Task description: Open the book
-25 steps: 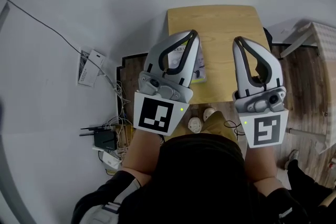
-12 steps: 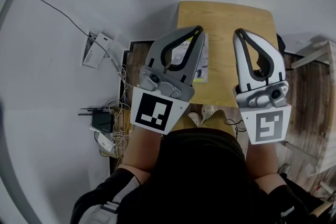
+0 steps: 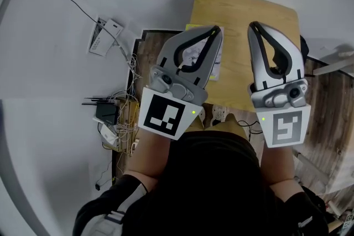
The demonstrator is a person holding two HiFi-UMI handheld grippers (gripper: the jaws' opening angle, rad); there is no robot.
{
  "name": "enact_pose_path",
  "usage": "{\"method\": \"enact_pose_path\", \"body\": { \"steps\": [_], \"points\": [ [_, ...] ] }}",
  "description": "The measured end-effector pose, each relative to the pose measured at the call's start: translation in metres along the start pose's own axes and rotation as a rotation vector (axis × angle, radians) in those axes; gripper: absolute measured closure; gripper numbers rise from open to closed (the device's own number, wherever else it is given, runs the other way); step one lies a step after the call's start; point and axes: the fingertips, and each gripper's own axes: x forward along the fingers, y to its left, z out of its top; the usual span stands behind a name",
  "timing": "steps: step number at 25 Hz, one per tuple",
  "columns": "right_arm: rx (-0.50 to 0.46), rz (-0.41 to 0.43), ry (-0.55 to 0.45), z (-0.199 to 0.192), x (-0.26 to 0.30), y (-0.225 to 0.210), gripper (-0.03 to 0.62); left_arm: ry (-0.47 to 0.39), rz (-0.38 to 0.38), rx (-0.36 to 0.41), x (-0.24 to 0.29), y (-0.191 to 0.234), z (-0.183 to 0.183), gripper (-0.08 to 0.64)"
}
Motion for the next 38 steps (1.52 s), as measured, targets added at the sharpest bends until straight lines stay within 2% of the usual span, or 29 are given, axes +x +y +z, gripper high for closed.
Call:
{"method": "enact_pose_path", "body": {
  "steps": [7,15,21,31,38],
  "points": [
    [0.017,0.023,0.014,-0.016,0.005,0.005,0.561,0.075,-0.056,0.024,0.005,-0.015,-0.028,0.549],
    [0.027,0.036,0.035,-0.026,0.020,0.011,0.561,0.237,-0.099,0.000,0.011,-0.017,-0.091,0.549],
    [0.031,0.031,0.061,-0.038,0.025,0.011,0.561,0.390,-0.209,-0.028,0.012,-0.036,-0.144,0.544],
    [0.030,0.002,0.106,-0.057,0.025,0.008,0.561,0.643,-0.411,-0.119,0.002,-0.076,-0.236,0.435],
    [0.030,-0.011,0.126,-0.066,0.023,0.006,0.561,0.774,-0.492,-0.192,-0.013,-0.105,-0.287,0.405]
  ]
}}
